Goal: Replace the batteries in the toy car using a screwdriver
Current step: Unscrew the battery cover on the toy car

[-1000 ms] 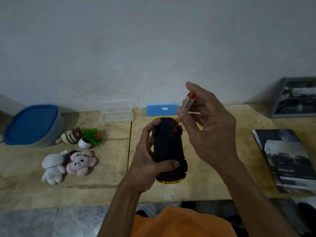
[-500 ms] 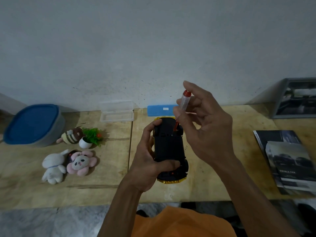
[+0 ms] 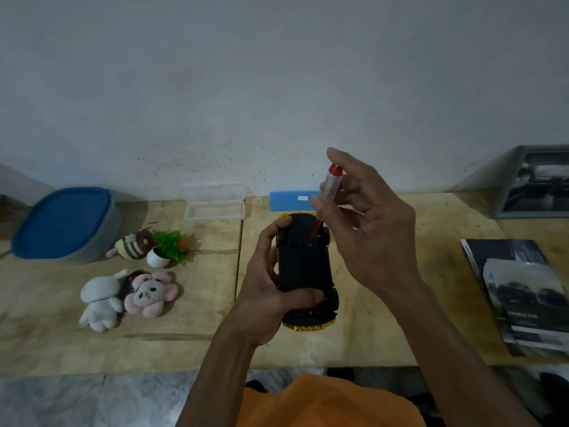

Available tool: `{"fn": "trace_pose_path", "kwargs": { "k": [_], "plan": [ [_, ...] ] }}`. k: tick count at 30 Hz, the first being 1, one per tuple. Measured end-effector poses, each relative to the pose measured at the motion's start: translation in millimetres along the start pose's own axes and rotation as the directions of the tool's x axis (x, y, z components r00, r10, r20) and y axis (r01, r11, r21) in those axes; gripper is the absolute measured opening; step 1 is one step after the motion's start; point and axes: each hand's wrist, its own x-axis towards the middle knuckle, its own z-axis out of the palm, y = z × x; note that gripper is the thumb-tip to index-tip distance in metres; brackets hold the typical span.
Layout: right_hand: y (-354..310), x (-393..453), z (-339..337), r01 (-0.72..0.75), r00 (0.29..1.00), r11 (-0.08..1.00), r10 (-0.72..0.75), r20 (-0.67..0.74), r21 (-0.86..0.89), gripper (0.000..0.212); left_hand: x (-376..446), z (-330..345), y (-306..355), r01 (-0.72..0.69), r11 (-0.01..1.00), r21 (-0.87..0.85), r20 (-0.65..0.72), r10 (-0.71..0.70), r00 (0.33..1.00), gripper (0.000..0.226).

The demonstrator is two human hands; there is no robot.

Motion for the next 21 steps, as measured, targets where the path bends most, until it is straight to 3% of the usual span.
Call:
{"fn": "trace_pose_path", "kwargs": {
  "k": [8,11,13,16,21],
  "plan": [
    [-4.6,4.9,5.4,-0.050,0.999,0.995,0.051,-0.012,0.086,0.048,-0.5,-2.7,2.7,-0.005,1.000,-0.027,0.000,0.005,1.000,0.106],
    [-8.5,15.2,1.5,-0.083,0.996,0.994,0.086,-0.035,0.071,0.037,0.3,-5.2,4.9,-0.005,0.999,-0.035,-0.002,0.005,1.000,0.106],
    [-5.1,16.2,-0.1,-0.140,0.984,0.989,0.144,0.101,-0.046,0.026,0.3,-7.5,5.5,-0.006,0.999,-0.043,-0.002,0.006,1.000,0.107],
    [6.4,5.2,4.5,-0.166,0.903,0.946,0.259,0.343,-0.278,0.014,-0.4,-10.9,5.0,-0.016,0.998,-0.058,0.005,0.016,1.000,0.107],
    [13.2,-5.5,13.4,-0.074,0.842,0.885,0.303,0.447,-0.460,0.020,0.0,-12.3,6.2,-0.030,0.997,-0.065,0.007,0.031,1.000,0.106]
  ]
}}
